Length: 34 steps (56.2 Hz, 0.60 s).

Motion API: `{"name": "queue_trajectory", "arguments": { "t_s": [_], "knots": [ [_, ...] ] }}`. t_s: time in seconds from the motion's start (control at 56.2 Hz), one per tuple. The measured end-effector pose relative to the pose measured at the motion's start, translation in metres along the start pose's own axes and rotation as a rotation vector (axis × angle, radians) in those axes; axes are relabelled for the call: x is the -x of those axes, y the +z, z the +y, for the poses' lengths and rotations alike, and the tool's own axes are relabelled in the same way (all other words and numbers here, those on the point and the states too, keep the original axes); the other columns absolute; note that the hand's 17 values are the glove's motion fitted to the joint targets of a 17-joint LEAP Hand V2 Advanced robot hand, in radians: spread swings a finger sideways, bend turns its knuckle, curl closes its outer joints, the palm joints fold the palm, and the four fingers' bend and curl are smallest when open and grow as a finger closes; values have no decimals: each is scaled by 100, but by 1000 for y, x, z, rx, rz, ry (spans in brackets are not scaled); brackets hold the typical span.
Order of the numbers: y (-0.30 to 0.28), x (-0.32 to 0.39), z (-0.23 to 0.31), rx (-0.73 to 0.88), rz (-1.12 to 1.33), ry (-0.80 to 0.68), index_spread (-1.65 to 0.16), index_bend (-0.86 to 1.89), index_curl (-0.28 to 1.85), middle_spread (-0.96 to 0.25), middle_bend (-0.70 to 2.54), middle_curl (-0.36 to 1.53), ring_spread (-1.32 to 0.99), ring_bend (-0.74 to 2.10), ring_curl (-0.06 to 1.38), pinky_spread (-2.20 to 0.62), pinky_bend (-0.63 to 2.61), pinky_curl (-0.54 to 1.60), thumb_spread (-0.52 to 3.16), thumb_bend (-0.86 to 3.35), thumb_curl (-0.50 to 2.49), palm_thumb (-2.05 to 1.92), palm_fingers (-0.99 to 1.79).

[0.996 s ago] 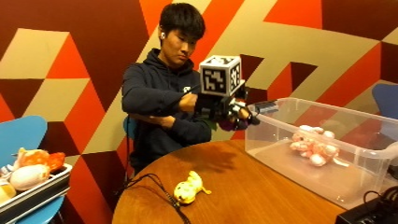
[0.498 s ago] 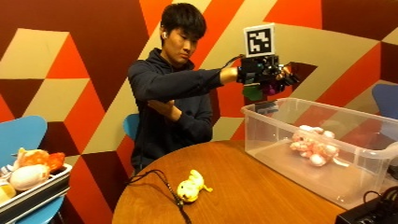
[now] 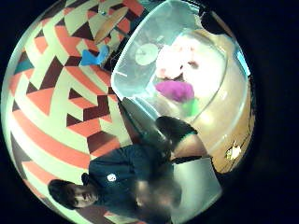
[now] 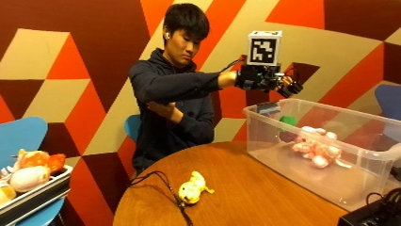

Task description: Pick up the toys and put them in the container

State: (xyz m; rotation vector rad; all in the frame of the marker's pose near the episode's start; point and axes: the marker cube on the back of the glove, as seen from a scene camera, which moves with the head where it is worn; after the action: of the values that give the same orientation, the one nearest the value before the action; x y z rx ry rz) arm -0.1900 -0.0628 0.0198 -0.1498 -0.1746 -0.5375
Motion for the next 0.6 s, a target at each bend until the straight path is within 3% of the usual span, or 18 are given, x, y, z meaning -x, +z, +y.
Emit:
{"name": "queue_trajectory", "arguments": {
  "t_s": [0.213, 0.338, 0.605],
  "knots": [
    [-23, -90, 69, -48, -77, 125, -21, 31, 58, -7, 27, 49, -12, 31, 26, 0, 61, 34, 127, 0, 43, 26, 14],
    [-12, -155, 115, 33, -20, 332, -22, 28, 57, -8, 34, 51, -14, 34, 27, 0, 56, 33, 133, 1, 41, 30, 23],
    [64, -253, 175, 282, 158, 542, -28, 17, 54, -6, 17, 46, -9, 19, 26, 0, 69, 37, 136, 4, 40, 43, -8]
  ]
}}
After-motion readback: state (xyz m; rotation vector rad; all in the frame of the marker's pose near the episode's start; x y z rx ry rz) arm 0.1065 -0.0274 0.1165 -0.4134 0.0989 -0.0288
